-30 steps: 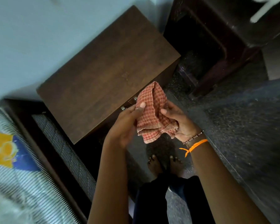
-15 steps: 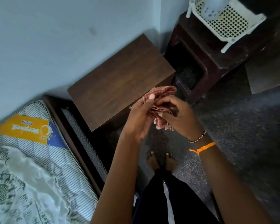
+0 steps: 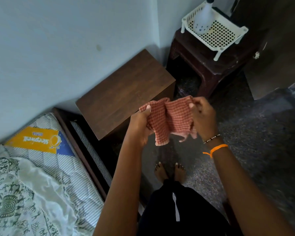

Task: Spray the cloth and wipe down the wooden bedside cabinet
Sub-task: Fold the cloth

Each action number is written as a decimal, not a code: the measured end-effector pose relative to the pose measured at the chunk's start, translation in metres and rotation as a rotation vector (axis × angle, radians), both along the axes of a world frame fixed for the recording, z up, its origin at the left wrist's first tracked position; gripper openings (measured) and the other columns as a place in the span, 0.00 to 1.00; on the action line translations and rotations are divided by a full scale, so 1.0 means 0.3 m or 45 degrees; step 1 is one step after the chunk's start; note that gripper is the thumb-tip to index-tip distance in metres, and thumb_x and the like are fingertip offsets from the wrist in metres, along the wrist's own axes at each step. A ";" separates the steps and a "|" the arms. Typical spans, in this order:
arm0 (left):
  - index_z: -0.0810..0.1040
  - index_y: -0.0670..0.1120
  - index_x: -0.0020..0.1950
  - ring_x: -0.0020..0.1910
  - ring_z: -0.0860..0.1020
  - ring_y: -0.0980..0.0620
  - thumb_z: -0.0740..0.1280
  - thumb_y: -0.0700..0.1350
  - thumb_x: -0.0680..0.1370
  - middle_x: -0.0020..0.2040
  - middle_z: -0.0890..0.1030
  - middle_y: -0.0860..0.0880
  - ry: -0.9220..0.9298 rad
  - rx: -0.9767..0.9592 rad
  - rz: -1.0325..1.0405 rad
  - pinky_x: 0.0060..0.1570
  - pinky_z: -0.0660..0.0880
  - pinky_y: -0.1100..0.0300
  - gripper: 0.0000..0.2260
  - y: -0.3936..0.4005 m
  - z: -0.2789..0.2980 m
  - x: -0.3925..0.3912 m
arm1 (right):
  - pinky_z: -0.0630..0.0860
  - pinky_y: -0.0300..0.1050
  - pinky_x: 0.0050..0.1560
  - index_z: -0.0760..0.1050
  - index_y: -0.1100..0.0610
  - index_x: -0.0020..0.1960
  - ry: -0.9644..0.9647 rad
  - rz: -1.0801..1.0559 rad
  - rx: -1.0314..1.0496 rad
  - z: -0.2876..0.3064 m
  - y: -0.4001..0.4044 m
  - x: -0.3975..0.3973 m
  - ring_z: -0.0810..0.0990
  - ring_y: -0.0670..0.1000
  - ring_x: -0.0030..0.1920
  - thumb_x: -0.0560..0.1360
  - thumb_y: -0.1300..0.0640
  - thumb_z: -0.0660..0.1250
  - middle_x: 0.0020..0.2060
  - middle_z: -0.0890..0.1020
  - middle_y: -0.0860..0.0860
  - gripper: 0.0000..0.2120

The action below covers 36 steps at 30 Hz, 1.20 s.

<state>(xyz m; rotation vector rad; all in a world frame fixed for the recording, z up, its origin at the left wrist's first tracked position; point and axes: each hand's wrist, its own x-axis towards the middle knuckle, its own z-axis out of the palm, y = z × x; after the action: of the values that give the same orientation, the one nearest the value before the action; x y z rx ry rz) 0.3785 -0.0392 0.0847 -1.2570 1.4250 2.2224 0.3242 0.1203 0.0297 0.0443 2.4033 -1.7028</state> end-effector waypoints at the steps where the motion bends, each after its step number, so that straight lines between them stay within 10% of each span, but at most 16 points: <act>1: 0.76 0.45 0.48 0.53 0.78 0.46 0.54 0.44 0.82 0.52 0.80 0.45 -0.003 -0.082 -0.060 0.53 0.76 0.47 0.11 -0.006 0.009 0.005 | 0.72 0.41 0.41 0.74 0.60 0.50 0.064 -0.056 0.128 0.002 0.019 -0.008 0.80 0.47 0.41 0.77 0.63 0.61 0.42 0.83 0.54 0.04; 8: 0.76 0.45 0.52 0.49 0.80 0.44 0.56 0.46 0.81 0.52 0.80 0.43 0.064 -0.481 -0.277 0.42 0.80 0.52 0.11 0.027 0.070 -0.032 | 0.72 0.54 0.43 0.69 0.62 0.54 0.338 -0.031 0.636 0.123 0.041 -0.043 0.78 0.65 0.48 0.78 0.59 0.59 0.46 0.80 0.62 0.08; 16: 0.78 0.46 0.55 0.50 0.81 0.46 0.57 0.52 0.80 0.51 0.82 0.44 0.223 -0.386 -0.423 0.48 0.79 0.53 0.14 0.046 0.078 -0.121 | 0.77 0.47 0.51 0.75 0.56 0.56 0.272 0.374 0.027 0.195 -0.108 -0.049 0.80 0.52 0.51 0.78 0.61 0.58 0.50 0.81 0.52 0.10; 21: 0.79 0.44 0.52 0.45 0.82 0.55 0.65 0.38 0.76 0.48 0.83 0.47 0.389 -0.346 -0.461 0.43 0.79 0.64 0.06 -0.049 0.030 -0.192 | 0.77 0.35 0.32 0.78 0.55 0.51 -0.175 0.231 -0.442 0.171 -0.098 -0.186 0.77 0.42 0.36 0.77 0.70 0.52 0.41 0.81 0.51 0.18; 23: 0.77 0.43 0.56 0.51 0.81 0.52 0.62 0.38 0.78 0.53 0.82 0.46 0.389 -0.258 -0.446 0.49 0.78 0.61 0.09 -0.092 0.016 -0.241 | 0.74 0.38 0.39 0.75 0.56 0.54 -0.165 -0.025 -0.382 0.126 -0.081 -0.258 0.76 0.42 0.40 0.77 0.67 0.57 0.45 0.80 0.52 0.12; 28: 0.74 0.41 0.62 0.57 0.78 0.47 0.57 0.42 0.80 0.56 0.80 0.45 0.488 0.045 -0.403 0.61 0.72 0.49 0.13 -0.218 -0.005 -0.391 | 0.76 0.38 0.57 0.73 0.56 0.60 -0.540 0.413 -0.651 0.078 -0.136 -0.360 0.79 0.45 0.57 0.69 0.52 0.68 0.54 0.81 0.47 0.20; 36: 0.70 0.46 0.59 0.51 0.79 0.49 0.48 0.50 0.83 0.49 0.80 0.48 0.222 0.034 -0.231 0.48 0.77 0.54 0.15 -0.341 -0.087 -0.565 | 0.78 0.39 0.45 0.79 0.58 0.48 -0.194 0.366 -0.041 0.081 -0.327 -0.569 0.80 0.43 0.40 0.74 0.61 0.69 0.41 0.81 0.51 0.04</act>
<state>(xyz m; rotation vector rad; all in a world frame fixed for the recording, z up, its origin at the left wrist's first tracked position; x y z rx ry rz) 0.2090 -0.1415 0.0585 -0.9045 1.4982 2.2640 0.1536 0.0223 0.0539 -0.1628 2.1519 -1.5475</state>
